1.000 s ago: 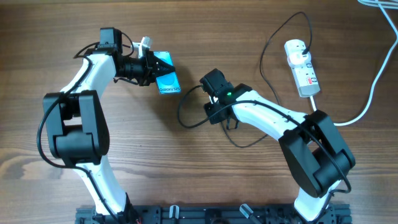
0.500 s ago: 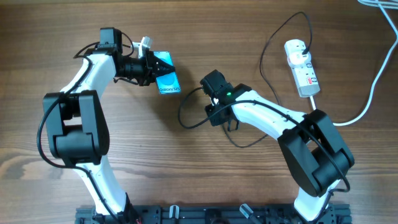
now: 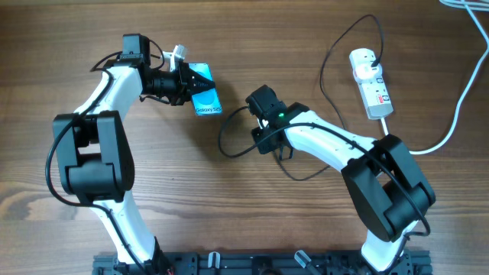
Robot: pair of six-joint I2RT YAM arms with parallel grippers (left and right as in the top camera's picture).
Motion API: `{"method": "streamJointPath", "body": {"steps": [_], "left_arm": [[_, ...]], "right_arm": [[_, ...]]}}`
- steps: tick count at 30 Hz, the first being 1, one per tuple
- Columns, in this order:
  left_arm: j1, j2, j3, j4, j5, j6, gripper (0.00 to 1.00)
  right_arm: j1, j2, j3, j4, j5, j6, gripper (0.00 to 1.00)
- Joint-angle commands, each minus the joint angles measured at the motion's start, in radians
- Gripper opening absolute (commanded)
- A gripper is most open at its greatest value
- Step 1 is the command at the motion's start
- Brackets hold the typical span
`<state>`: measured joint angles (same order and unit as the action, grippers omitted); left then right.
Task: Plug charger to phone and switch on socket
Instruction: 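Grasp the black USB-C cable plug with the right gripper, then lift the cable plug with the right gripper toward the phone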
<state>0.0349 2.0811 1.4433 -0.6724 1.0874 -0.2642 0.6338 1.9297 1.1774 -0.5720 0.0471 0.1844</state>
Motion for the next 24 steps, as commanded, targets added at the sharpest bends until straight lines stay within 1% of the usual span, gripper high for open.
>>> {"method": "streamJointPath", "body": {"steps": [1,4,6,9,10,12,13,14,17,18,24], "left_arm": [[0.001,-0.024,-0.005,0.004,0.039,0.024,0.04],[0.001,-0.024,-0.005,0.003,0.039,0.015,0.04],[0.001,-0.024,-0.005,0.004,0.039,0.009,0.04],[0.001,-0.024,-0.005,0.026,0.057,0.011,0.04],[0.001,-0.024,-0.005,0.044,0.083,0.014,0.04],[0.002,-0.024,-0.005,0.098,0.164,0.013,0.04],[0.004,-0.024,-0.005,0.105,0.177,0.013,0.04],[0.008,-0.024,-0.005,0.103,0.177,0.013,0.04],[0.021,-0.024,-0.005,0.093,0.176,0.013,0.04],[0.029,-0.024,-0.005,0.083,0.176,0.013,0.04],[0.034,-0.024,-0.005,0.062,0.176,0.014,0.04]], "right_arm": [[0.000,0.017,0.022,0.002,-0.042,-0.046,0.04],[0.000,0.014,0.037,-0.008,-0.128,-0.046,0.04],[0.000,0.007,0.036,0.003,-0.229,-0.057,0.04],[-0.023,-0.028,0.036,-0.005,-0.438,-0.050,0.04],[-0.035,-0.042,0.036,-0.006,-0.494,-0.044,0.04],[-0.071,-0.054,0.036,-0.017,-0.515,0.039,0.04],[-0.090,-0.054,0.033,-0.063,-0.358,0.035,0.04],[-0.097,-0.054,0.033,-0.100,-0.266,0.035,0.04],[-0.124,-0.054,0.033,-0.174,-0.071,0.037,0.04],[-0.154,-0.054,0.033,-0.207,0.006,0.059,0.04],[-0.257,-0.052,0.007,-0.219,-0.051,0.026,0.04]]}}
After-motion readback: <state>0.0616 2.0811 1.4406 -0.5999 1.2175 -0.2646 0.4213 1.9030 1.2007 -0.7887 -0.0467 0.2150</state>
